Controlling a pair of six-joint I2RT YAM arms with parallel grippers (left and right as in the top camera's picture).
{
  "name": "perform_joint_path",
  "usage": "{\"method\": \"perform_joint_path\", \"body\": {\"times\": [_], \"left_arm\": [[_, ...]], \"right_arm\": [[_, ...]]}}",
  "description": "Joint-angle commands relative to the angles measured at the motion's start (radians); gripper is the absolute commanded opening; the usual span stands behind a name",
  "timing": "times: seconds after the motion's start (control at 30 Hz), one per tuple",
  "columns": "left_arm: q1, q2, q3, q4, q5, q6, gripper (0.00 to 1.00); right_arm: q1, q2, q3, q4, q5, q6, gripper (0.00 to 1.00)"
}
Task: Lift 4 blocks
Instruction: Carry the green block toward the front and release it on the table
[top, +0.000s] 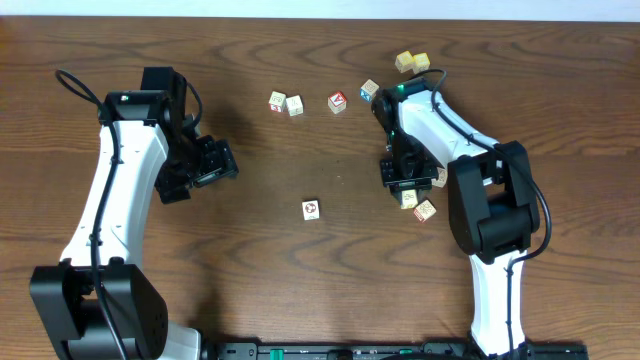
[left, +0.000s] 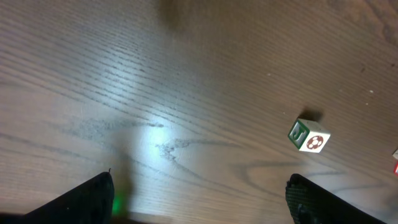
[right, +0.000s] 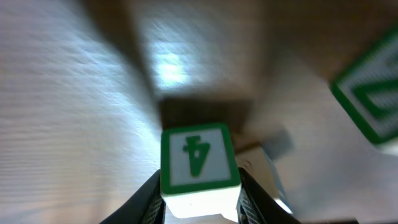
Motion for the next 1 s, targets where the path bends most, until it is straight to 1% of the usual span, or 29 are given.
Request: {"method": "perform_joint_path", "body": {"times": [0.0,0.17,0.5,0.6,0.77,0.9,0.97], "left_arm": [[0.002,-0.004,-0.003,0.007,-0.01,0.002,0.88],[0.002,-0.004,-0.003,0.008,-0.01,0.002,0.88],[0.002,-0.003,-0.003,0.008,-0.01,0.002,0.88],[0.002,-0.003,-0.003,0.008,-0.01,0.002,0.89],[0.001,-0.003,-0.003,0.008,-0.009,0.002,0.88],[0.001,-0.004,-0.003,0.006,-0.009,0.002,0.88],[0.001,-0.003,-0.003,0.007,-0.009,0.002,0.88]], "right_arm": [[0.018,-0.027,-0.005,0.049,-0.135,-0.051,0.33],[0.062,-0.027,-0.005,0.118,-0.199,-0.049,0.35],[0.14,-0.027,-0.005,0.141,-0.185,0.035,0.36],[0.14,-0.027,-0.005,0.159,-0.174,0.083,0.35],[0.137,-0.027,-0.005,0.167,-0.069,0.2,0.35],[0.114,-0.027,-0.005,0.167,-0.066,0.243,0.34],[0.105,-0.027,-0.005,0.167,-0.084,0.242,0.33]]}}
